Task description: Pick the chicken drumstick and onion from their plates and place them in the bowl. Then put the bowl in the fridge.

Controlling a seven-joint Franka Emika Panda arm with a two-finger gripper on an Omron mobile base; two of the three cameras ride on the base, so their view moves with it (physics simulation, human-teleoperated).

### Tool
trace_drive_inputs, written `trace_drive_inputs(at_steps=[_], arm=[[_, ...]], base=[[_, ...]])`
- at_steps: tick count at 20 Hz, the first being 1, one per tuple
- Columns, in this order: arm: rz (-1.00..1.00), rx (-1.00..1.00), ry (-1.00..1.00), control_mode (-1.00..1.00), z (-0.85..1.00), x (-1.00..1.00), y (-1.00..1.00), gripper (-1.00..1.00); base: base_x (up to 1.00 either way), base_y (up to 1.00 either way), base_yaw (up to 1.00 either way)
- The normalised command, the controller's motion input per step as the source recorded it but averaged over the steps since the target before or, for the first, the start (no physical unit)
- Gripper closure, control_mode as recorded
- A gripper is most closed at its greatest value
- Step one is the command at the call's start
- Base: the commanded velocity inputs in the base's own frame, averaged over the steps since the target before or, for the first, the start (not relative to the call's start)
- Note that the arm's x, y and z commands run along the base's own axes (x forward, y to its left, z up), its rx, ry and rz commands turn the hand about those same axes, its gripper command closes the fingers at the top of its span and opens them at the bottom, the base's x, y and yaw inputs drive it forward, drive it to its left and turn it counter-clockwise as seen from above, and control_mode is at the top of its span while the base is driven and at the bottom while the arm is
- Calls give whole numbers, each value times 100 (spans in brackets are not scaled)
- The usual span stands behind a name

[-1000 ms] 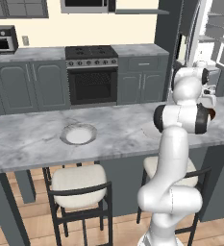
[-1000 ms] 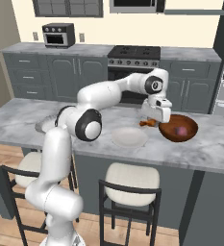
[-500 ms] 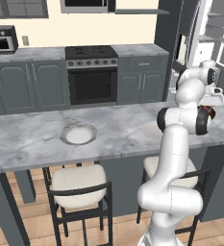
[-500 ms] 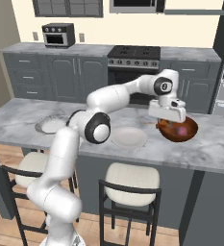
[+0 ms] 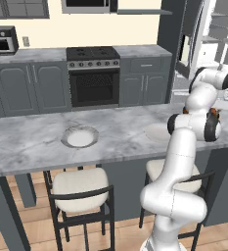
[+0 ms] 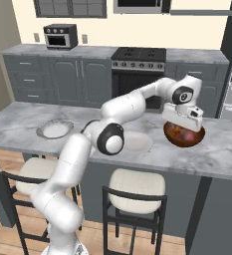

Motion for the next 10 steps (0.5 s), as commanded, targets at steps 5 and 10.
trace_drive_inputs(at_steps=[5, 10], arm=[[9, 0, -44, -100, -12, 2, -3, 100], [2, -10, -6, -100, -1, 22, 0, 100]], base=[[0, 0, 0], [0, 0, 0]])
